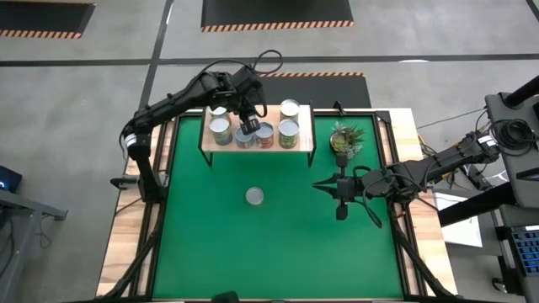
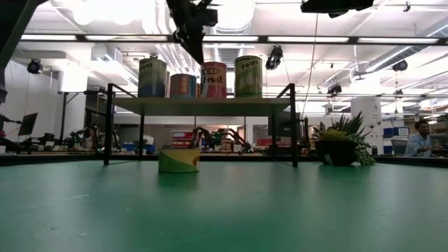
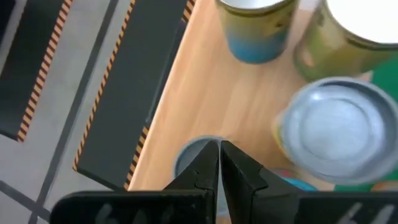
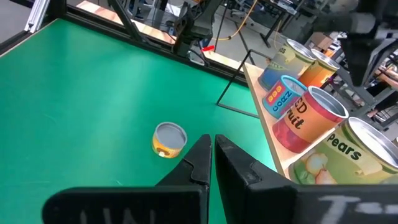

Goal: Pick and place cans onto a shelf
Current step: Adjust the cans on the shelf

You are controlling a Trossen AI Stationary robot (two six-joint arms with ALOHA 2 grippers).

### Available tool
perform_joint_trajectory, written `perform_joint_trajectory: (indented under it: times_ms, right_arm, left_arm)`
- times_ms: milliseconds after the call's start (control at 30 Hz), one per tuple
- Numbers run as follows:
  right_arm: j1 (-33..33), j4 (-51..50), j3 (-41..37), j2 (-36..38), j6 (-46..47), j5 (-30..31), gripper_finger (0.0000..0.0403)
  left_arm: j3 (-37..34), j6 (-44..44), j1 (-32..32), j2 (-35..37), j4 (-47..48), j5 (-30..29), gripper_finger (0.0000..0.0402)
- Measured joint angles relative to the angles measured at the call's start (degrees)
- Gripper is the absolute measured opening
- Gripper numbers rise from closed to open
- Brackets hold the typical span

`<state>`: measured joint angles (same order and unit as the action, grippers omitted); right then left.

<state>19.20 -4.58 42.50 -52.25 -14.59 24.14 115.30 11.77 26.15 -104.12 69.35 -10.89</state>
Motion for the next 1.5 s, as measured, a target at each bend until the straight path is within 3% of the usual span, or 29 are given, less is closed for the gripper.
perform_joint_trajectory:
  times_ms: [400,733,1500]
  right_arm:
    - [0.0,0.1,0.0,0.0,0.0,0.0,0.0009]
    - [0.0,0.1,0.0,0.0,0.0,0.0,0.0009]
    - [-0.1,-0.1,0.0,0.0,0.0,0.0,0.0009]
  left_arm:
    - [-6.6,0.9,2.9,0.0,-6.0,0.0,0.0]
    - [-7.1,2.3,3.4,0.0,-8.5,0.0,0.0]
    - [-7.1,2.7,4.1,-1.6,-3.7,0.0,0.0]
